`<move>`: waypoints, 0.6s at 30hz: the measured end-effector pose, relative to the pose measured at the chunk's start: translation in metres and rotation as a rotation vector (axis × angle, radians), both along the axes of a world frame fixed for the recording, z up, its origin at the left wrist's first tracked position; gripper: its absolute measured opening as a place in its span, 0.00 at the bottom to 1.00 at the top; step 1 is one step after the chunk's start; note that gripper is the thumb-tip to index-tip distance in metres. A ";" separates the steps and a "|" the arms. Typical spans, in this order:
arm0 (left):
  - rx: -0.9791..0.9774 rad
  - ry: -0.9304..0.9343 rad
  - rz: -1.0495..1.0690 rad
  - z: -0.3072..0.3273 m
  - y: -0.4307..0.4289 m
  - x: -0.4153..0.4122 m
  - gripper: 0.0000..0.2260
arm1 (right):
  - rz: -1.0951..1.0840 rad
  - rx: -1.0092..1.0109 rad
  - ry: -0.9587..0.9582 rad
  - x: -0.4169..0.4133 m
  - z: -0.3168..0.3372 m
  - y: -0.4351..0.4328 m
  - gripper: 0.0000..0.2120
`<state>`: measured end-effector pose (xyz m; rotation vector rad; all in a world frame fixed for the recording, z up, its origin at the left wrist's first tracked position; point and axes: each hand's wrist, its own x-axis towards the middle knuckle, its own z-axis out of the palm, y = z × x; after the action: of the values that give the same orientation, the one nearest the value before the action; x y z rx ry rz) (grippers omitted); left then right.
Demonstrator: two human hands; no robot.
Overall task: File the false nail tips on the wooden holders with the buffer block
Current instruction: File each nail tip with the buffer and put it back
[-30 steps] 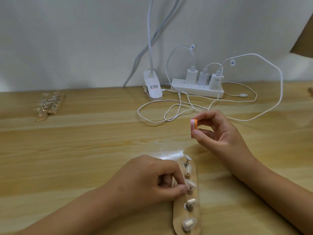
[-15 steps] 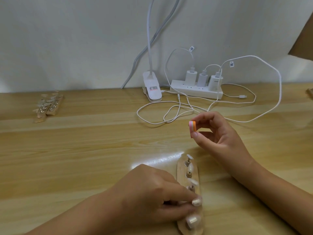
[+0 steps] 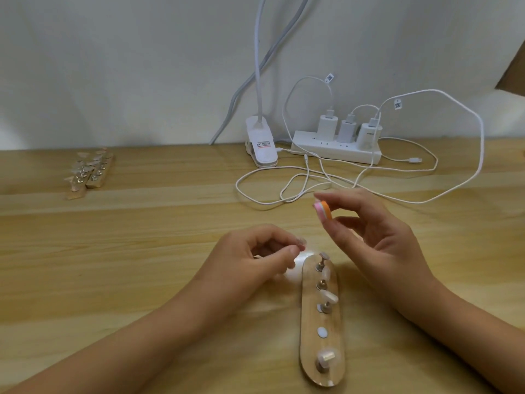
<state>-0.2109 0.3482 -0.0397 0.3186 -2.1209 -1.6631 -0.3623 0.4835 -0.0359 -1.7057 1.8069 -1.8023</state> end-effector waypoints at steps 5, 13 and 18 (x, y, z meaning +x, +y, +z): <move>0.004 -0.015 0.013 0.000 0.000 -0.003 0.05 | 0.066 0.050 0.376 0.002 -0.005 0.002 0.14; -0.029 -0.008 0.003 0.001 -0.001 -0.003 0.05 | 0.059 0.024 0.537 0.003 -0.009 -0.001 0.16; -0.029 -0.005 -0.012 0.001 0.000 -0.003 0.07 | 0.018 0.040 0.449 0.000 -0.008 -0.002 0.16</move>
<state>-0.2137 0.3480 -0.0388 0.3022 -2.1532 -1.6379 -0.3625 0.4817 -0.0436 -2.2392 1.9479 -1.4447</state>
